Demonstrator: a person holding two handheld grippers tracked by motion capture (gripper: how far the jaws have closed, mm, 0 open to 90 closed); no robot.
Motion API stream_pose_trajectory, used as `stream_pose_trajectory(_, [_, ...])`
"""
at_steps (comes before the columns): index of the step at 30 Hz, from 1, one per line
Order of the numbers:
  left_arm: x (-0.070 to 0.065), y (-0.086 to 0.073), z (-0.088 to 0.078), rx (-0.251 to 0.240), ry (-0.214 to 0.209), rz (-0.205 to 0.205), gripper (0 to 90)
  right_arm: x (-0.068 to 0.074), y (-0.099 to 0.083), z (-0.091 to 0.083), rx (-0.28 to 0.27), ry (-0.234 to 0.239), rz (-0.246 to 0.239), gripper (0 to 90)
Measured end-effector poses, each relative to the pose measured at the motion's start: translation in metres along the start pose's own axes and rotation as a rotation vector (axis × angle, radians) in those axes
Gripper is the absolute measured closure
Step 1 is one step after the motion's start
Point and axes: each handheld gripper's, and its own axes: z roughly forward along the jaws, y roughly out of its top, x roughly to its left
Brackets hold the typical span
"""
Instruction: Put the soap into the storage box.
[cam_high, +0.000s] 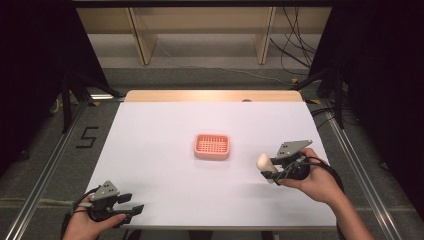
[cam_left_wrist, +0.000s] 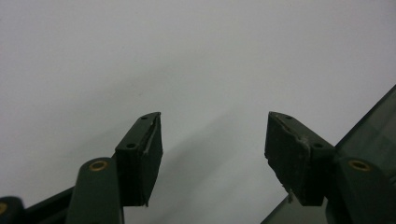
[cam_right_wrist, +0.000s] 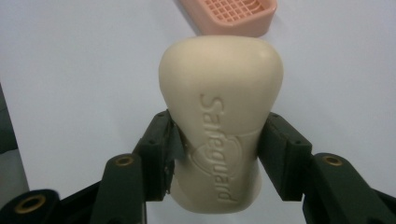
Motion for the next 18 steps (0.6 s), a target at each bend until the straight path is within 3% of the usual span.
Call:
stream_pose_trajectory(9, [0.0, -0.004, -0.004, 0.005, 0.014, -0.017, 36.3, -0.004, 0.016, 0.01, -0.014, 0.0, -0.04, 50.0])
stream_pose_trajectory(10, [0.0, -0.005, -0.005, 0.0, 0.032, -0.016, 36.3, -0.004, 0.017, 0.012, -0.028, 0.004, -0.04, 50.0])
stream_pose_trajectory(12, [0.0, -0.005, -0.006, -0.004, 0.017, -0.016, 36.3, -0.004, 0.02, 0.014, -0.029, 0.0, -0.038, 50.0])
stream_pose_trajectory(14, [0.001, -0.006, -0.007, -0.001, 0.021, -0.011, 36.3, -0.005, 0.024, 0.017, -0.036, 0.002, -0.078, 50.0])
stream_pose_trajectory(15, [0.001, -0.006, -0.008, -0.002, 0.023, -0.012, 36.3, -0.005, 0.025, 0.017, -0.034, 0.002, -0.057, 50.0])
stream_pose_trajectory(18, [0.0, -0.007, -0.008, -0.011, 0.023, -0.022, 36.3, -0.005, 0.03, 0.021, -0.037, 0.003, -0.06, 50.0])
